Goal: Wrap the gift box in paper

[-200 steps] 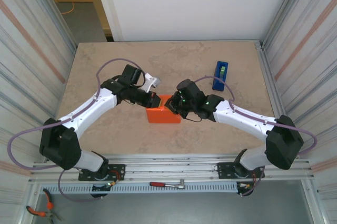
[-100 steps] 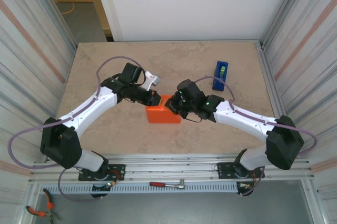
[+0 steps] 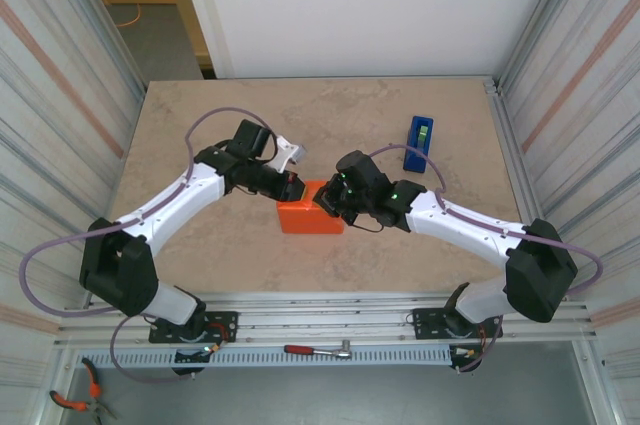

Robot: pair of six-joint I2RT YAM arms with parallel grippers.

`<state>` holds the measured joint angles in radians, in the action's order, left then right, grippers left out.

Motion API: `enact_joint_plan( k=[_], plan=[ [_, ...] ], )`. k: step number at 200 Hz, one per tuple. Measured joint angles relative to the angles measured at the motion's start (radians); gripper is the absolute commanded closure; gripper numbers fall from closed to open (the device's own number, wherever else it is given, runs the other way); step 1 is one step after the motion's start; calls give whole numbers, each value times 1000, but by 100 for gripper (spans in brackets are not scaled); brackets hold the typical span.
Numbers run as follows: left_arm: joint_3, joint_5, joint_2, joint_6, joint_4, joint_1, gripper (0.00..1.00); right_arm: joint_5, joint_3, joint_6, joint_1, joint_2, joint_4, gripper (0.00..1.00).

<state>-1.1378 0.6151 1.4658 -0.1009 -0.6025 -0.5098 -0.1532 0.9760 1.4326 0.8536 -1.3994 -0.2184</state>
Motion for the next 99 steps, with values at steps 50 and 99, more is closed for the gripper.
enact_joint_plan(
  k=[50, 99],
  plan=[
    [3, 3, 0, 0, 1, 0, 100, 3, 5, -4, 4, -2, -8, 100],
    [4, 3, 0, 0, 1, 0, 100, 3, 26, -31, 5, -8, -37, 100]
  ],
)
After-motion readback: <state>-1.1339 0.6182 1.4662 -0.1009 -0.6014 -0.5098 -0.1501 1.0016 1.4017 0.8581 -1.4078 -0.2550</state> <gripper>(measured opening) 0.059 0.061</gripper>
